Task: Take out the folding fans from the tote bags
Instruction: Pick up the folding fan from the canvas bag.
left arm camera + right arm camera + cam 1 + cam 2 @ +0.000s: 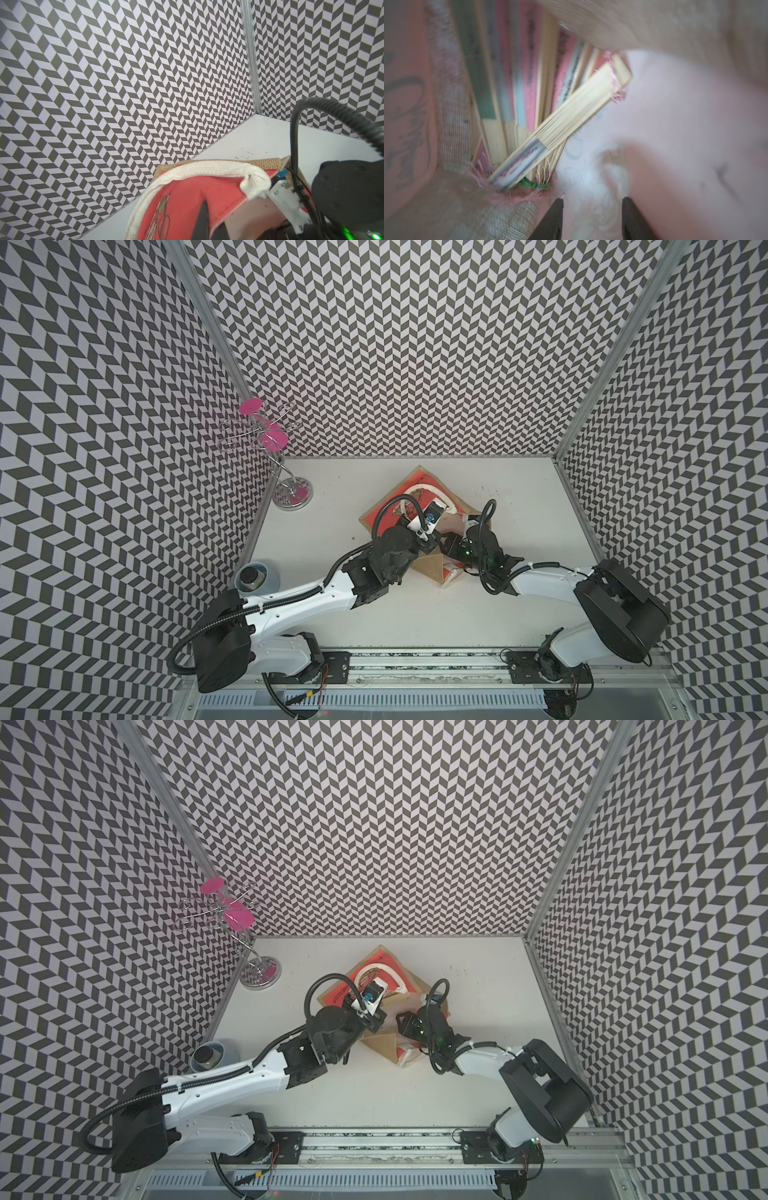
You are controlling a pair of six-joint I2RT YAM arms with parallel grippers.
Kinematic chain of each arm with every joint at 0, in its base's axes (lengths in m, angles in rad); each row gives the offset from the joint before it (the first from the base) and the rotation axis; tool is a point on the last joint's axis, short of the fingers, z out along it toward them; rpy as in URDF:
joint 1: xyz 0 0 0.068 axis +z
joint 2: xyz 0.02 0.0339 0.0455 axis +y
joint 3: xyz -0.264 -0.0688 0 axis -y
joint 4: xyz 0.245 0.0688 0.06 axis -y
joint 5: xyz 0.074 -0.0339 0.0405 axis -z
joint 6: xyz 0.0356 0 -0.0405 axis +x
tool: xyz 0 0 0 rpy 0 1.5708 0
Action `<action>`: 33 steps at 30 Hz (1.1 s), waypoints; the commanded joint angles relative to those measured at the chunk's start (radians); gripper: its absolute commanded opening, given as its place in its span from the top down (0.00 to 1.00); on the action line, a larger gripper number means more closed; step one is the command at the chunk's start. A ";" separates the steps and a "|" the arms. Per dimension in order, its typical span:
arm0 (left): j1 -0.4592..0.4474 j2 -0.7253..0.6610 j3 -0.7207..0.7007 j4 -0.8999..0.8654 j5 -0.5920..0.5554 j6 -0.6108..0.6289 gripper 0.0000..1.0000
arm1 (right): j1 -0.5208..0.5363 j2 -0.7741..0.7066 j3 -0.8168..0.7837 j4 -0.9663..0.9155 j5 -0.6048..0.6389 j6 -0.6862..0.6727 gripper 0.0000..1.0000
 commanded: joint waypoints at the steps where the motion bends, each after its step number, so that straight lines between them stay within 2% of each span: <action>1: -0.014 -0.085 0.005 0.209 0.083 0.028 1.00 | -0.023 0.017 0.040 0.105 -0.058 0.046 0.48; 5: -0.015 -0.105 -0.029 0.228 0.118 0.041 1.00 | -0.023 -0.003 0.074 0.127 -0.095 0.045 0.46; 9: -0.013 -0.097 -0.045 0.242 0.090 0.024 1.00 | -0.023 -0.019 0.078 0.099 -0.078 0.065 0.41; 16: -0.014 -0.074 -0.053 0.259 0.103 0.004 1.00 | -0.023 0.027 0.050 0.113 -0.068 0.130 0.39; 21: -0.014 -0.101 -0.132 0.319 0.201 0.001 1.00 | -0.023 0.082 0.046 0.221 -0.099 0.161 0.34; 25: -0.014 -0.158 -0.209 0.339 0.275 0.002 1.00 | -0.023 0.108 0.044 0.321 -0.136 0.179 0.34; 31: -0.014 -0.212 -0.242 0.304 0.311 -0.032 1.00 | -0.017 0.111 -0.043 0.553 -0.153 0.222 0.33; 33: -0.014 -0.210 -0.240 0.313 0.310 -0.040 1.00 | -0.007 0.110 -0.052 0.538 -0.123 0.226 0.33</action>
